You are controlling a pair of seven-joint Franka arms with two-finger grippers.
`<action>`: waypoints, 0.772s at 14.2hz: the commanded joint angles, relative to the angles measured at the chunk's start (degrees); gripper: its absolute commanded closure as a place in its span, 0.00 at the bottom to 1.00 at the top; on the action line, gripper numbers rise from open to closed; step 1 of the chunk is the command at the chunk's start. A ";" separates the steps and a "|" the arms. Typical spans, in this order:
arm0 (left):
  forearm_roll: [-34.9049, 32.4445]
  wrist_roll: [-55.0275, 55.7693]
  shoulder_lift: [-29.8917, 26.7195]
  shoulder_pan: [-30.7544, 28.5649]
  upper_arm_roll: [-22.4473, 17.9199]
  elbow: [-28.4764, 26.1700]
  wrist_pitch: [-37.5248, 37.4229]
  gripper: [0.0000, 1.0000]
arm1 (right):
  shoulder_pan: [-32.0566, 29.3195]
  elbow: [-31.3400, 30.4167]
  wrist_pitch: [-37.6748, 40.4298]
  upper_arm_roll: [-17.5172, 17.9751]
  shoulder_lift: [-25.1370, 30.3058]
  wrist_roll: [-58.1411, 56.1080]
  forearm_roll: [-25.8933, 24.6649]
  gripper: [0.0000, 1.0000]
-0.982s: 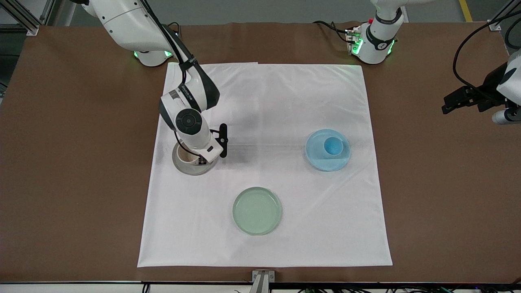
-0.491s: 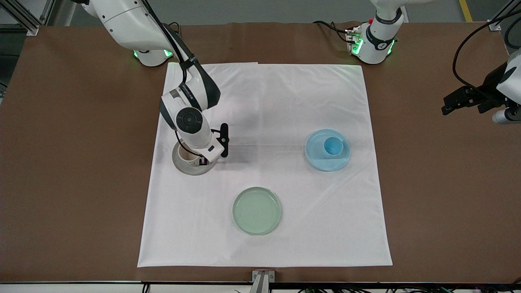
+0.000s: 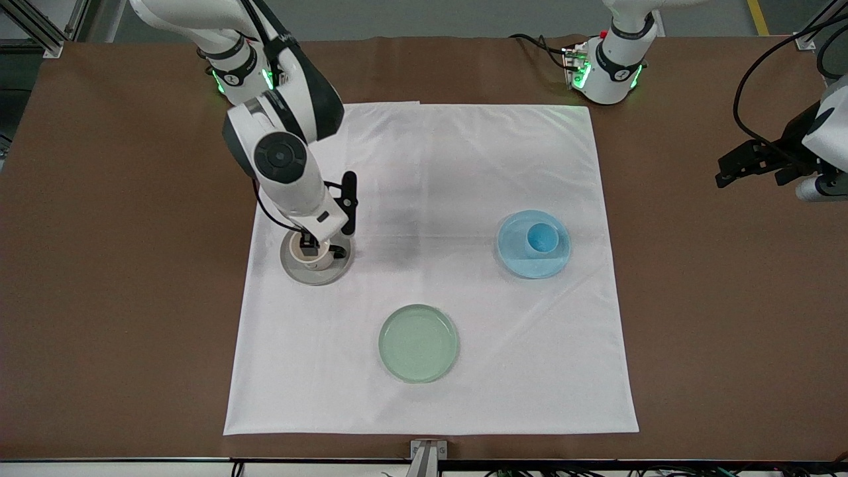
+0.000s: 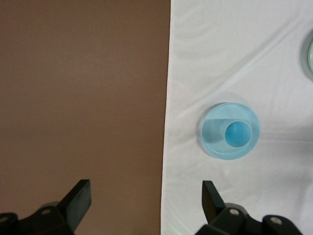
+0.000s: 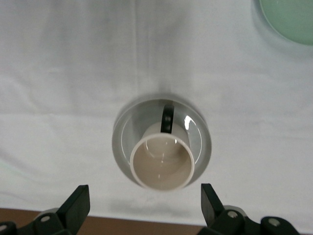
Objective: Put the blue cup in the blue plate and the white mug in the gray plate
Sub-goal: 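Open the right gripper and withdraw it from the mug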
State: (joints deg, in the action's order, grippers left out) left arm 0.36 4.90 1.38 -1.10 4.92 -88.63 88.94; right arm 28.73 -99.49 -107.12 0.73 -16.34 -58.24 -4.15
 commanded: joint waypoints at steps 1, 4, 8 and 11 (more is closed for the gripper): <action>-1.23 0.20 0.02 0.22 0.88 0.22 0.88 0.00 | -5.67 -2.38 4.70 -1.43 7.44 -0.64 0.64 0.00; -1.23 0.29 0.47 -0.04 2.19 0.30 1.15 0.00 | -12.97 -2.11 5.87 -1.70 10.01 -0.38 0.11 0.00; -1.32 0.29 0.73 0.13 2.28 0.39 1.15 0.00 | -19.75 0.52 5.25 -1.96 9.75 -0.29 0.02 0.00; -1.32 0.47 0.55 -0.04 3.33 0.30 0.71 0.00 | -21.95 2.63 4.72 -2.05 9.48 3.63 0.72 0.00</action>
State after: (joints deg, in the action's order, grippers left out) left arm 0.34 4.90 1.87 -1.05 7.25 -88.66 89.80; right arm 8.44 -97.96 -102.48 -2.14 -7.10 -58.05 -4.19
